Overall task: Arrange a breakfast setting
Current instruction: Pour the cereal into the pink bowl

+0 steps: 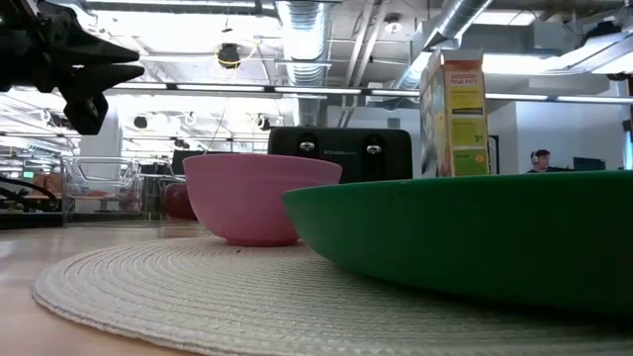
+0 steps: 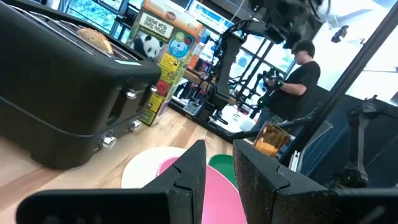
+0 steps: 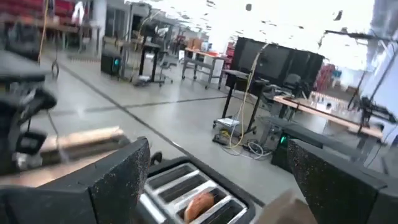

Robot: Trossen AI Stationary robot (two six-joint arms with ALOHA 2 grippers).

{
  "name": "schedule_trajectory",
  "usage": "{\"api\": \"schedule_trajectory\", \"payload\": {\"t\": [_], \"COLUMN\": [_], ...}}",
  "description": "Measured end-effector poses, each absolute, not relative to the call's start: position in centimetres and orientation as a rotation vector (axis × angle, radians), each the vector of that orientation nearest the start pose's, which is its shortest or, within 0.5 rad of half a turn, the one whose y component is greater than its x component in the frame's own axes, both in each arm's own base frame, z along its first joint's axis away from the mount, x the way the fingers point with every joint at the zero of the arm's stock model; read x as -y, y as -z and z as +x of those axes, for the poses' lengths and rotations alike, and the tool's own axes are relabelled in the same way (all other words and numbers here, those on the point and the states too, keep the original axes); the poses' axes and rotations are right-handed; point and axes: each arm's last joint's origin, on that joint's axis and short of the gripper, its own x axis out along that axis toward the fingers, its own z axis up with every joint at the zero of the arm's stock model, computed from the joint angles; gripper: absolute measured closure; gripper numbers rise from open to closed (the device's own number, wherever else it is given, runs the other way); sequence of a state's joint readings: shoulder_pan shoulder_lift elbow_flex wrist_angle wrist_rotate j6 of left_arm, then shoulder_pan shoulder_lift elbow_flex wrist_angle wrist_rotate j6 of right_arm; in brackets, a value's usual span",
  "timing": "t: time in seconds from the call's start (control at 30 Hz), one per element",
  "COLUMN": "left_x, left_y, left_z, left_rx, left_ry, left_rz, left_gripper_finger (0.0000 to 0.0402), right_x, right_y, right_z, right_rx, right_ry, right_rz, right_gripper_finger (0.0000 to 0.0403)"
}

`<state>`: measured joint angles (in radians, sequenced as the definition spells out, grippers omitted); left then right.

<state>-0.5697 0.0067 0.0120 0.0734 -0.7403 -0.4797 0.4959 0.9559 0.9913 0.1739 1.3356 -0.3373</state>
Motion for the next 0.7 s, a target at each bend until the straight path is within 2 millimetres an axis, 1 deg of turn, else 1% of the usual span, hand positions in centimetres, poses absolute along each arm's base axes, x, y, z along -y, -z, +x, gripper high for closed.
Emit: {"api": "schedule_trajectory", "payload": {"t": [0.07,0.13,0.2,0.27,0.33,0.4,0.5,0.6,0.7], "left_x": [3.2,3.2,3.2,3.2,3.2,3.2,3.2,3.2,3.2], "left_y": [-17.4,-17.4,-17.4,-17.4,-17.4,-17.4,-17.4,-17.4,-17.4], "left_z": [8.6,8.6,8.6,8.6,8.6,8.6,8.6,8.6,8.6], "left_rx": [0.103,0.102,0.103,0.103,0.103,0.103,0.102,0.103,0.102], "left_ry": [-0.153,-0.153,-0.153,-0.153,-0.153,-0.153,-0.153,-0.153,-0.154], "left_rz": [-0.527,-0.526,-0.526,-0.526,-0.526,-0.526,-0.526,-0.526,-0.517], "left_gripper_finger": [0.0333,0.0333,0.0333,0.0333,0.0333,0.0333,0.0333,0.0333,0.0333], "right_x": [-4.9,-3.7,-2.8,-2.4,-2.3,-2.4,-2.6,-2.7,-3.0], "right_y": [-41.2,-41.5,-41.1,-40.3,-39.1,-37.8,-35.7,-33.9,-32.6], "right_z": [15.7,14.0,12.5,11.5,11.2,11.3,11.7,11.9,12.3], "right_rx": [0.023,0.053,0.072,0.070,0.029,-0.045,-0.168,-0.251,-0.322], "right_ry": [0.861,0.880,0.891,0.856,0.789,0.759,0.796,0.851,0.896], "right_rz": [-0.094,-0.019,0.070,0.144,0.194,0.206,0.172,0.206,0.244], "right_gripper_finger": [0.0003,0.0003,0.0003,0.0003,0.0003,0.0003,0.0003,0.0003,0.0003]}}
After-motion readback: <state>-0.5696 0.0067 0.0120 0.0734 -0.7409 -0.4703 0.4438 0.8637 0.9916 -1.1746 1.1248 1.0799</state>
